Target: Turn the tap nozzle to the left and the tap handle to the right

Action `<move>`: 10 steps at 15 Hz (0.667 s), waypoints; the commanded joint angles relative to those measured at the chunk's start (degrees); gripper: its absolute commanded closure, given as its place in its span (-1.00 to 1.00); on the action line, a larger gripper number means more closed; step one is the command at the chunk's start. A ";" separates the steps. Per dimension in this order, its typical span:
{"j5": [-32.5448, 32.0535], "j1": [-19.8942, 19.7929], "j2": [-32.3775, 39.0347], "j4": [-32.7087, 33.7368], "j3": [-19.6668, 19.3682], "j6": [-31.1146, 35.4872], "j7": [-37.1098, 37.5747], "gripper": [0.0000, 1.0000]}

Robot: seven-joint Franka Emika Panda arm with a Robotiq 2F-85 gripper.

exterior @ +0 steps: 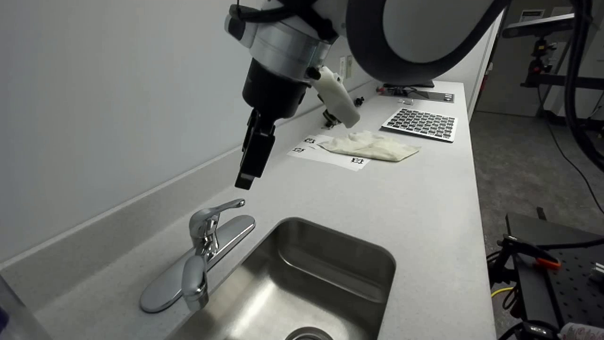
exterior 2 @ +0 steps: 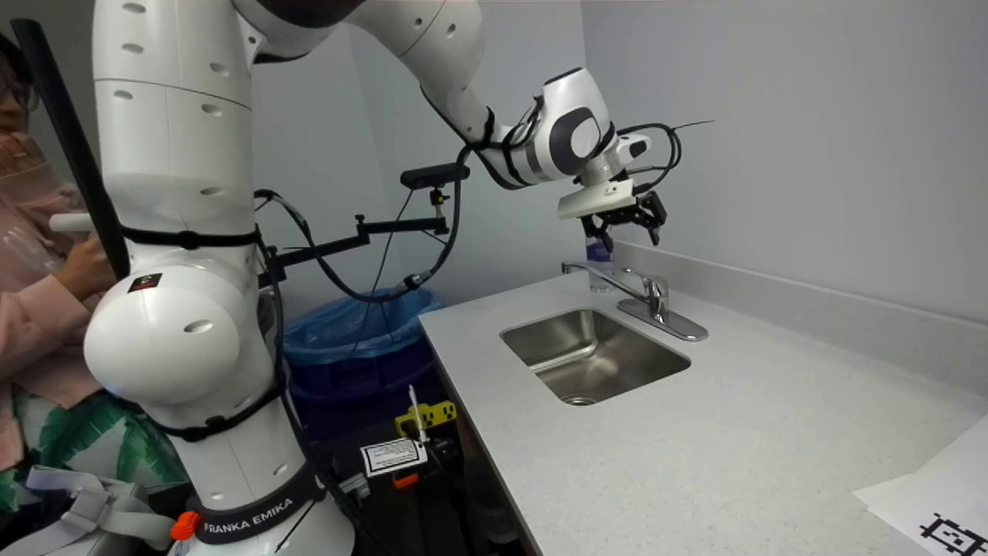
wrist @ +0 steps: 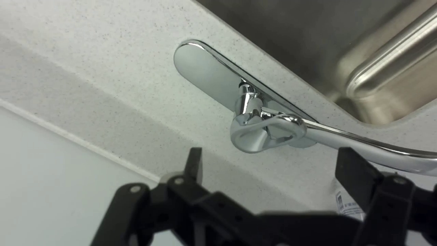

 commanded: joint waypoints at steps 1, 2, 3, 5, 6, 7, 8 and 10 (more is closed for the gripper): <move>6.01 -2.95 -6.79 -6.35 2.57 -1.21 -4.78 -1.00; 8.55 -3.59 -8.08 -7.67 3.26 -1.17 -6.50 -1.00; 10.80 -4.04 -9.50 -9.22 3.68 -0.87 -8.03 -1.00; 16.13 -4.62 -12.14 -11.77 4.43 -1.19 -11.77 -1.00; 18.89 -4.69 -13.51 -13.01 4.57 -1.45 -13.69 -1.00; 21.75 -4.60 -14.94 -14.25 4.54 -1.71 -15.81 -1.00; 23.97 -4.26 -16.16 -15.29 4.23 -1.98 -17.40 -1.00; 27.64 -3.41 -18.57 -17.31 3.13 -2.52 -19.90 -1.00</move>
